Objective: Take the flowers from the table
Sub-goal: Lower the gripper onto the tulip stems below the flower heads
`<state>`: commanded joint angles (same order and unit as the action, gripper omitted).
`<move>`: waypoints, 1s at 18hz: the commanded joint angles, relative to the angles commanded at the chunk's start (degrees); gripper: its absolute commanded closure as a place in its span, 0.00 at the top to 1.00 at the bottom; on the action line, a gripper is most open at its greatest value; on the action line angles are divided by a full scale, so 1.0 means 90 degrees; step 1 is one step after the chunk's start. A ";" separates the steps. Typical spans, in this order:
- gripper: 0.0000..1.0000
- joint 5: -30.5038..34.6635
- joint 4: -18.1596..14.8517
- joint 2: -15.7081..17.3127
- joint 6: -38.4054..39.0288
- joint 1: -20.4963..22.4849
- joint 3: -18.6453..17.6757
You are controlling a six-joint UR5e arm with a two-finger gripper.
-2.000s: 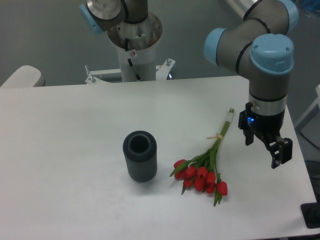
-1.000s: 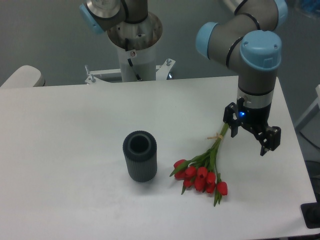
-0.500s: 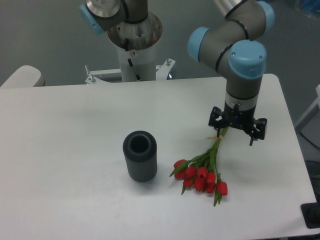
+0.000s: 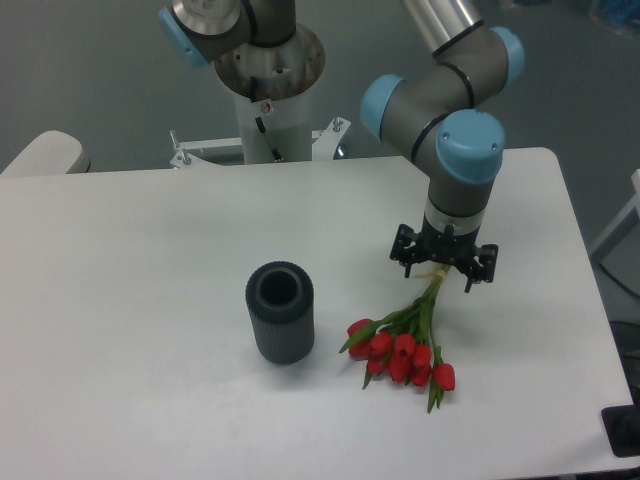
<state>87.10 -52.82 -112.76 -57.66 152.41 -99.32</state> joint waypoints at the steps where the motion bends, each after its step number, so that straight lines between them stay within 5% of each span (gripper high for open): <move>1: 1.00 0.0000 0.0019 -0.0039 0.0000 -0.0030 0.0000; 6: 1.00 0.0000 0.0654 -0.0361 -0.0039 -0.0147 -0.0127; 18: 1.00 0.0010 0.0967 -0.0645 -0.0674 -0.0157 -0.0205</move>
<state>87.19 -44.12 -118.56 -63.72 151.00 -101.16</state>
